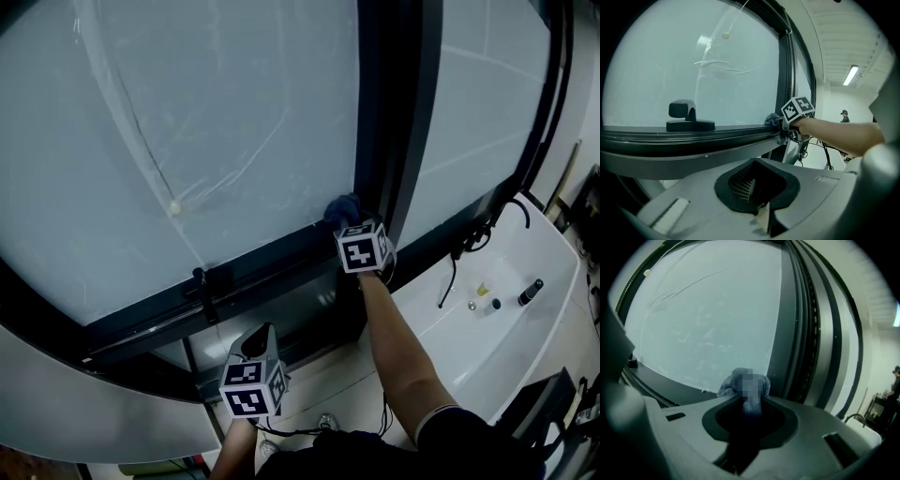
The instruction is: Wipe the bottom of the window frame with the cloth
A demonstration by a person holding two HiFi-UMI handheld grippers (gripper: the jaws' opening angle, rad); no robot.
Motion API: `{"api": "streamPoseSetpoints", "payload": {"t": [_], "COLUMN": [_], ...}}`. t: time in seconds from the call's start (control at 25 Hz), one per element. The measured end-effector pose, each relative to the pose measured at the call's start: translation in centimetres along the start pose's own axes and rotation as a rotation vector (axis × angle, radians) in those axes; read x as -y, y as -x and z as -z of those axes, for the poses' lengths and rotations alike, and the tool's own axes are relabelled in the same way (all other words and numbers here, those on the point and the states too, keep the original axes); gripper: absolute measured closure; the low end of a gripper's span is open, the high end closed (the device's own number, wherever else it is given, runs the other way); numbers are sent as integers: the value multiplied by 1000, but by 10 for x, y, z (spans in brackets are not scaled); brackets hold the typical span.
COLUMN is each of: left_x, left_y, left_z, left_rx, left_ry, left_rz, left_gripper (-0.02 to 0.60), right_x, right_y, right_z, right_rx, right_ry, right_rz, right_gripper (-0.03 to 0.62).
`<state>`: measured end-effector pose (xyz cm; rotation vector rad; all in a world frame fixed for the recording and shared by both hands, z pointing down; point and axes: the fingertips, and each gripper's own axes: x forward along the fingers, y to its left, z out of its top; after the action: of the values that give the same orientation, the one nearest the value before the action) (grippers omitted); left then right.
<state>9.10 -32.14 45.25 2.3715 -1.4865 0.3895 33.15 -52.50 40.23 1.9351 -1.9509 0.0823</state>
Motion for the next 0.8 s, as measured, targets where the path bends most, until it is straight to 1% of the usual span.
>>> {"api": "streamPoseSetpoints", "payload": {"t": [0.12, 0.28, 0.4, 0.52, 0.68, 0.8], "left_x": [-4, -22, -33, -44, -55, -65], "left_y": [14, 39, 71, 107, 150, 186], "left_z": [-4, -11, -12, -13, -14, -16], "left_rx": [19, 65, 109, 156, 209, 249], "left_ry": [-6, -25, -30, -19, -14, -12], "left_rz": [-8, -20, -21, -23, -29, -40], "left_gripper": [575, 575, 575, 575, 575, 575], "right_x": [-2, -23, -53, -89, -132, -168], "right_y": [19, 79, 133, 183, 245, 290], "right_z": [-3, -14, -22, -31, -48, -53], "right_rx": [43, 158, 233, 289, 360, 402], "right_ry": [-32, -53, -49, -45, 3, -20], "right_rz": [-18, -58, -102, -160, -211, -290], "right_gripper": [502, 502, 502, 500, 500, 500]}}
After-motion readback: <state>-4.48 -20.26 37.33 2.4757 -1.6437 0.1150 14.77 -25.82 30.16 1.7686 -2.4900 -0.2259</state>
